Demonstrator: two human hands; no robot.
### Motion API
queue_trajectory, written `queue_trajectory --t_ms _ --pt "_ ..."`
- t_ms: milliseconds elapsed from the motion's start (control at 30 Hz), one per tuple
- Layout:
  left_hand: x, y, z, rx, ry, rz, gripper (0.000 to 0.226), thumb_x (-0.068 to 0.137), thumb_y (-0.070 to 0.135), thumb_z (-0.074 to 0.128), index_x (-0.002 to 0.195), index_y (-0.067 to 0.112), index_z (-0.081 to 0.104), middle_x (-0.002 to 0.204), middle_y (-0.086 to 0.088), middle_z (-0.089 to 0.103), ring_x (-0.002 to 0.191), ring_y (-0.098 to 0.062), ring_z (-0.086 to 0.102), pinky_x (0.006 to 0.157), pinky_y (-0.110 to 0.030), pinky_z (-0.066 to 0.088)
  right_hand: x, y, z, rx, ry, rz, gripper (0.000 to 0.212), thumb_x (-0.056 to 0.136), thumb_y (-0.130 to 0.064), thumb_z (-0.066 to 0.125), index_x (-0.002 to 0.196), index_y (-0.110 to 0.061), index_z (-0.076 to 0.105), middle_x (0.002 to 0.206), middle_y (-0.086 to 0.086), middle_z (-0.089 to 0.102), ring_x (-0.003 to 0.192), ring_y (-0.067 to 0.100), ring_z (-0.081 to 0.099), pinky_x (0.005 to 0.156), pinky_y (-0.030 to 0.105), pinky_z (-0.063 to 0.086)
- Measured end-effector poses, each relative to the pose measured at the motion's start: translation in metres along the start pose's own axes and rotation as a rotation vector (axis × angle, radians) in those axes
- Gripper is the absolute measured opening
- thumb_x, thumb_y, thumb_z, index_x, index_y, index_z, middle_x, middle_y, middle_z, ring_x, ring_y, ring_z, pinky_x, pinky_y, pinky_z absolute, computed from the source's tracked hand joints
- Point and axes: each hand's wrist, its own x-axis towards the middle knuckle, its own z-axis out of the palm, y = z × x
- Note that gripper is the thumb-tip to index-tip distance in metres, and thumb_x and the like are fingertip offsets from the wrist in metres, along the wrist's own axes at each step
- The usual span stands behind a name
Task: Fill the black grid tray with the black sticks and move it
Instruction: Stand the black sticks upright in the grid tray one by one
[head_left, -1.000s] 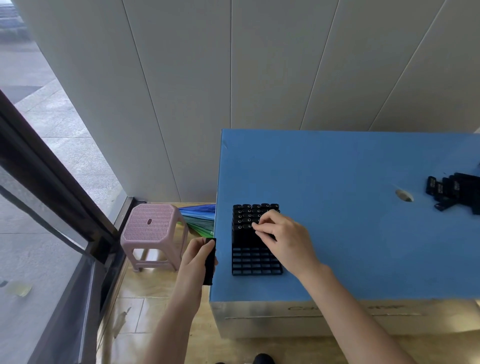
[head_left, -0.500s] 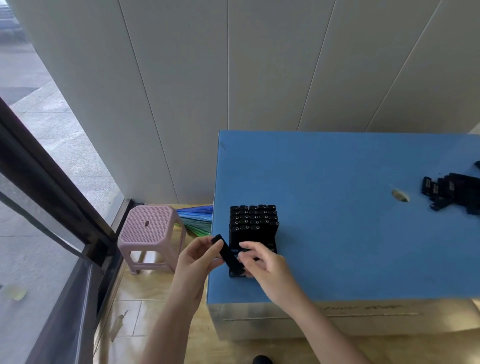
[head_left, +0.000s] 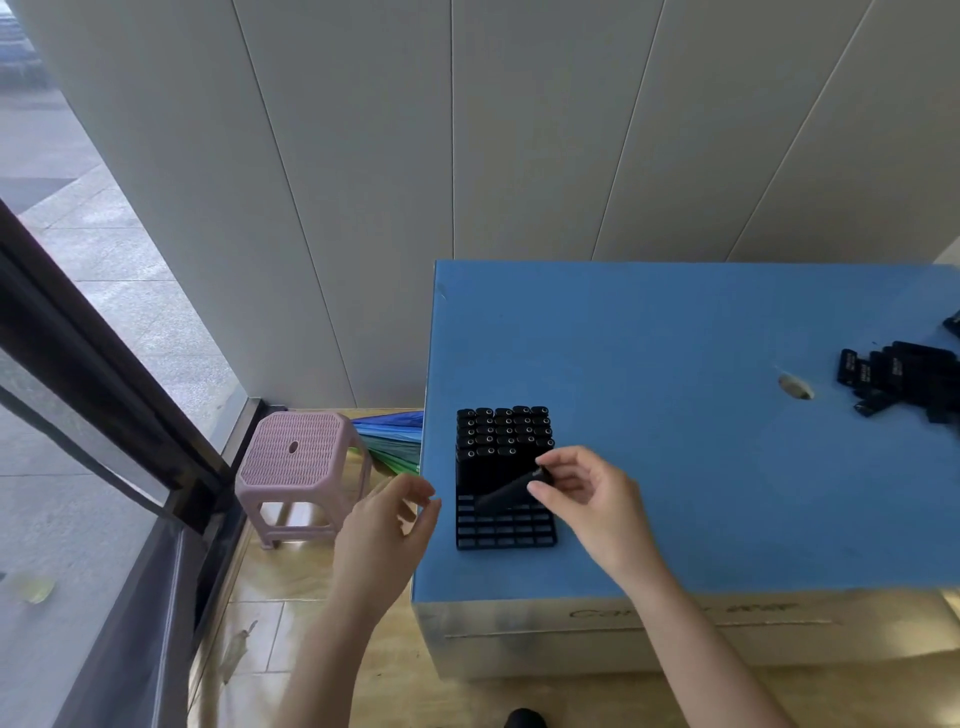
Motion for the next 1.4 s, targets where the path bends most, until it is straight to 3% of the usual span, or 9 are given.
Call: queue_trajectory --t_ms 133,367,567,767,900,1000,1167,1300,1400 --pt "-0.001 0.002 -0.006 0.384 0.001 0.095 0.019 0.09 0.033 0.054 0.104 0.023 0.063 0.1 0.012 0.063 0.093 -0.011 0.06 0.072 -0.027 0.047 0.012 0.003 -0.013 -0.301 0.063 -0.186 0.015 0.076 -0.008 0.073 0.087 -0.016 0.065 0.078 -0.014 0.065 0.077 0.001 0.061 0.072 0.009 0.047" --pt "-0.001 0.004 -0.007 0.463 -0.033 0.11 0.027 0.094 0.04 0.046 0.113 0.025 0.059 0.113 0.011 0.062 0.107 -0.01 0.055 0.083 -0.025 0.044 0.026 0.012 -0.008 -0.548 0.028 -0.42 0.012 0.08 -0.011 0.069 0.092 -0.015 0.066 0.088 -0.01 0.061 0.071 0.005 0.061 0.072 0.027 0.054" --pt "-0.004 0.001 -0.01 0.455 -0.029 0.112 0.026 0.093 0.038 0.049 0.11 0.024 0.061 0.111 0.01 0.062 0.105 -0.011 0.057 0.082 -0.026 0.046 0.031 0.015 0.0 -0.602 0.011 -0.483 0.011 0.079 -0.011 0.071 0.09 -0.012 0.067 0.086 -0.007 0.066 0.069 0.008 0.063 0.068 0.029 0.055" --pt "-0.005 0.0 -0.013 0.465 -0.046 0.137 0.028 0.093 0.04 0.046 0.112 0.025 0.06 0.112 0.011 0.062 0.106 -0.009 0.056 0.082 -0.024 0.045 0.042 0.009 -0.007 -0.635 -0.144 -0.435 0.01 0.08 -0.013 0.07 0.089 -0.011 0.072 0.089 -0.006 0.069 0.077 0.01 0.064 0.075 0.028 0.052" --pt "-0.007 0.0 -0.015 0.447 -0.035 0.166 0.027 0.093 0.039 0.047 0.112 0.024 0.06 0.112 0.011 0.062 0.105 -0.01 0.057 0.082 -0.025 0.045 0.037 0.012 -0.002 -0.688 -0.071 -0.447 0.01 0.081 -0.015 0.069 0.09 -0.015 0.073 0.09 -0.009 0.068 0.079 0.01 0.063 0.07 0.03 0.053" --pt "-0.005 -0.001 -0.016 0.462 -0.047 0.204 0.027 0.093 0.04 0.048 0.111 0.025 0.061 0.112 0.011 0.063 0.103 -0.01 0.058 0.08 -0.024 0.045 0.027 0.015 0.002 -0.732 -0.005 -0.448 0.023 0.081 -0.015 0.069 0.104 -0.019 0.069 0.099 -0.009 0.062 0.087 0.009 0.058 0.065 0.024 0.05" --pt "-0.002 0.011 -0.01 0.423 -0.072 0.289 0.025 0.093 0.037 0.05 0.11 0.023 0.062 0.108 0.011 0.063 0.102 -0.011 0.058 0.07 -0.021 0.039 -0.001 0.024 -0.004 -0.676 0.138 -0.313 0.035 0.086 -0.014 0.059 0.121 -0.019 0.057 0.114 -0.006 0.053 0.106 0.011 0.052 0.085 0.025 0.047" --pt "-0.004 0.032 0.009 0.455 -0.123 0.414 0.014 0.076 0.024 0.074 0.086 0.017 0.067 0.08 0.006 0.066 0.072 -0.018 0.066 0.049 -0.024 0.04 -0.029 0.026 -0.03 -0.747 0.168 -0.201 0.035 0.089 -0.018 0.055 0.124 -0.017 0.053 0.121 -0.005 0.05 0.114 0.013 0.047 0.094 0.025 0.041" --pt "-0.011 0.06 0.035 0.484 -0.145 0.518 0.019 0.067 0.02 0.081 0.078 0.017 0.065 0.069 0.007 0.062 0.06 -0.016 0.063 0.045 -0.022 0.035 -0.05 0.03 -0.066 -0.762 0.18 -0.12 0.034 0.092 -0.02 0.052 0.126 -0.019 0.051 0.124 -0.008 0.05 0.117 0.011 0.045 0.093 0.026 0.042"
